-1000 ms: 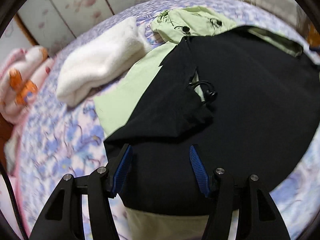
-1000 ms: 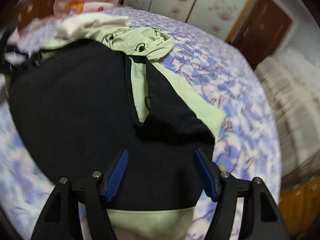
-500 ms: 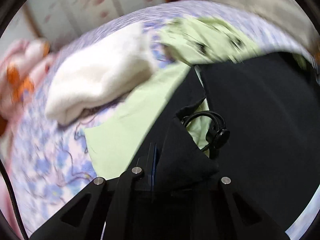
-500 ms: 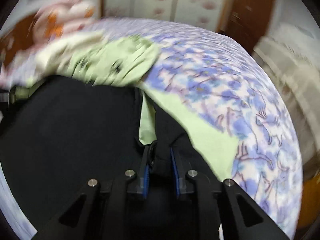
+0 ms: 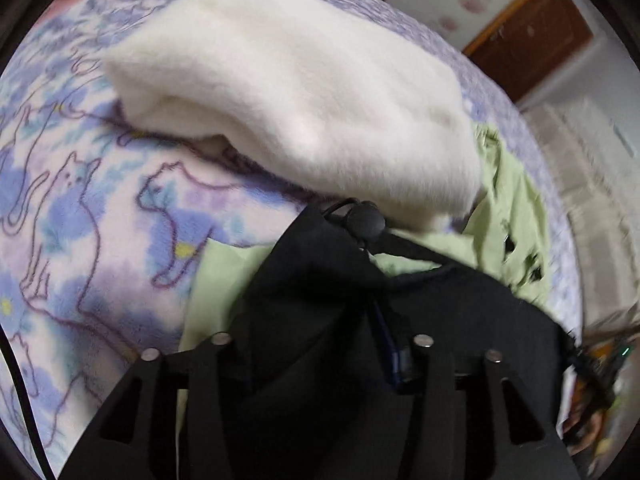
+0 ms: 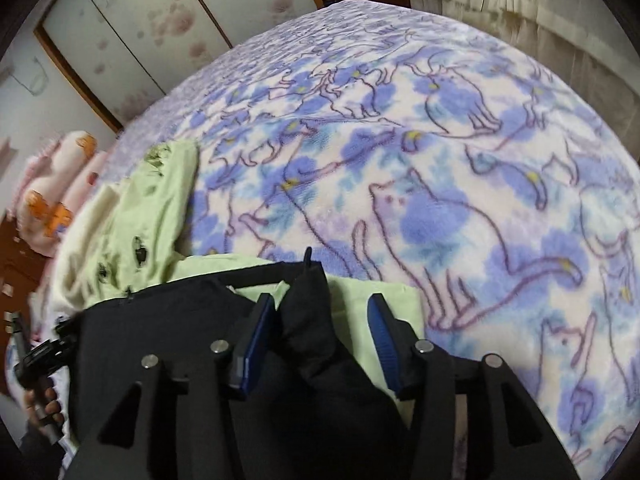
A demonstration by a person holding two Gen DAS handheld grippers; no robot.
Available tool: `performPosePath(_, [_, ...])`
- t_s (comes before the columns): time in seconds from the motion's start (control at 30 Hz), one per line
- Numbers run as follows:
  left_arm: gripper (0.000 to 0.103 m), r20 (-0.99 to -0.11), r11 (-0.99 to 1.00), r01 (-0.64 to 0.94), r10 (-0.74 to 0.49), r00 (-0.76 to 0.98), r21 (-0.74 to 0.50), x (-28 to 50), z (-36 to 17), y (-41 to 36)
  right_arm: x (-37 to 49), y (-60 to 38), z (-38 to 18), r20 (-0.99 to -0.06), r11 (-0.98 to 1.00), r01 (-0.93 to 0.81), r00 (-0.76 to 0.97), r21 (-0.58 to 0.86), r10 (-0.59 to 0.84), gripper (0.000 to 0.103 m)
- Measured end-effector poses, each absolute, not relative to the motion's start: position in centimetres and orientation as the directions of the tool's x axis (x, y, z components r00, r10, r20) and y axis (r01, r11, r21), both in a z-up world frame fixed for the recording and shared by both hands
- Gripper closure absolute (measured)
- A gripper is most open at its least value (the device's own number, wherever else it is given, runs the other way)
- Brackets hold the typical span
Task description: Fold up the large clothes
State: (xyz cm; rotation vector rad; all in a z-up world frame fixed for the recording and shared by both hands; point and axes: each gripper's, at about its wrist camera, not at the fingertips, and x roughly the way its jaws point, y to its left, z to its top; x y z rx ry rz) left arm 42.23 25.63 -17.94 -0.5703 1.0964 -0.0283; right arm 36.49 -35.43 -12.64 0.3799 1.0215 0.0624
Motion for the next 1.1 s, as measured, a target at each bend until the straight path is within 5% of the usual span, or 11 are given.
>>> performPosePath(0.1, [0.041,-0.808,0.832,-0.259,-0.324,0.492,-0.491,41.5,-17.8,27.0,35.5,-36.3,-12.4,-0.8,0.92,0.097,0.533,0.381,0.275,0.042])
performPosePath(0.37, [0.042,-0.849,0.906,-0.192,-0.255,0.462,-0.376,41.5,-18.1,25.2,35.1,-35.2,-13.4,-0.826,0.952,0.038,0.508,0.303,0.243,0.041])
performPosePath(0.4, [0.051,-0.858,0.919,-0.194,-0.223,0.463,-0.344,41.7,-18.1,24.8,35.2,-35.1,-13.6,-0.828,0.951,0.051,0.508,0.304,0.237,0.042])
performPosePath(0.43, [0.08,-0.869,0.931,-0.201,-0.185,0.459,-0.304,41.8,-18.1,24.4,35.3,-35.1,-13.7,-0.826,0.949,0.066,0.512,0.31,0.234,0.066])
performPosePath(0.47, [0.093,-0.879,0.939,-0.209,-0.156,0.45,-0.274,42.0,-18.0,24.4,35.5,-35.0,-13.8,-0.836,0.954,0.085,0.509,0.288,0.207,0.092])
performPosePath(0.5, [0.097,-0.884,0.94,-0.222,-0.137,0.447,-0.258,42.2,-18.0,24.3,35.5,-34.9,-13.6,-0.842,0.958,0.095,0.506,0.271,0.187,0.101])
performPosePath(0.6, [0.099,-0.854,0.936,-0.227,-0.124,0.505,-0.27,41.9,-16.9,24.9,34.4,-35.4,-12.3,-0.795,0.955,0.122,0.588,0.271,0.15,0.102])
performPosePath(0.77, [0.095,-0.898,0.951,-0.241,-0.074,0.435,-0.195,43.2,-19.3,24.3,34.5,-36.1,-15.4,-0.845,0.944,0.227,0.527,0.24,0.088,0.102])
performPosePath(1.1, [0.083,-0.86,0.969,-0.245,0.095,0.501,-0.036,37.2,-15.1,22.2,30.3,-31.2,-9.3,-0.785,0.982,0.183,0.615,0.054,-0.072,0.071])
